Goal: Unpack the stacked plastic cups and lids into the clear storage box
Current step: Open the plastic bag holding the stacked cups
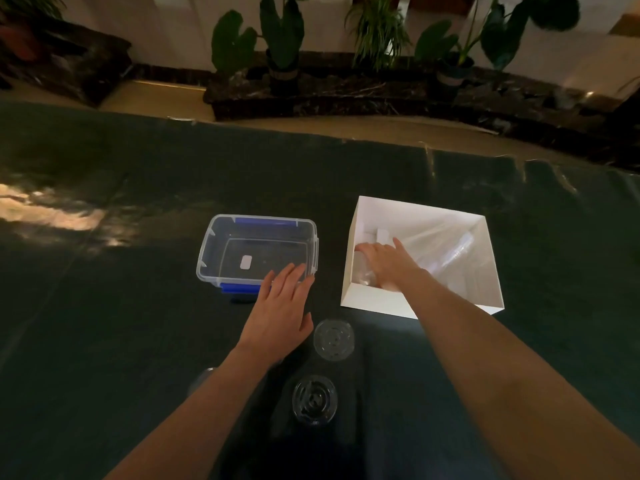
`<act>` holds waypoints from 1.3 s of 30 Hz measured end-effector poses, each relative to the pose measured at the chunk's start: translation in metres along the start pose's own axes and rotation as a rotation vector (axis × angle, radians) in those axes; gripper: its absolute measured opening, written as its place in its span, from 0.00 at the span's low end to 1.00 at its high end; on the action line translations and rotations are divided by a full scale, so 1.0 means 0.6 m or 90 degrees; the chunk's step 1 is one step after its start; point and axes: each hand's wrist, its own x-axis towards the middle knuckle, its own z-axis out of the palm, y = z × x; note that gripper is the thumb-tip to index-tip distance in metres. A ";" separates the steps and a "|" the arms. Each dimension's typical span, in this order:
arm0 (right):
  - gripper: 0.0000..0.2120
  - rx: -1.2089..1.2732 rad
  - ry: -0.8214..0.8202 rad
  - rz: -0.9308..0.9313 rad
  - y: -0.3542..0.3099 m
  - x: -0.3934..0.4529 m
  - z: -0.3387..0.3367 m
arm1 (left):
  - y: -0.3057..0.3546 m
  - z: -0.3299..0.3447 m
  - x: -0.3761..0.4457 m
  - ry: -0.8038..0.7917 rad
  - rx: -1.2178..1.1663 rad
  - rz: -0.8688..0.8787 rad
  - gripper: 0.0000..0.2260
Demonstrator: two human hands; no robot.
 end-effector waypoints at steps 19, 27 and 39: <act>0.47 0.405 0.480 -0.029 -0.075 -0.197 -0.251 | 0.007 -0.086 -0.029 0.151 -0.164 0.031 0.33; 0.48 0.507 0.473 -0.073 -0.234 -0.321 -0.252 | 0.032 -0.161 -0.102 0.122 -0.577 0.093 0.46; 0.50 0.776 0.274 -0.027 -0.404 -0.451 -0.069 | 0.036 -0.107 -0.322 0.169 -0.594 -0.025 0.54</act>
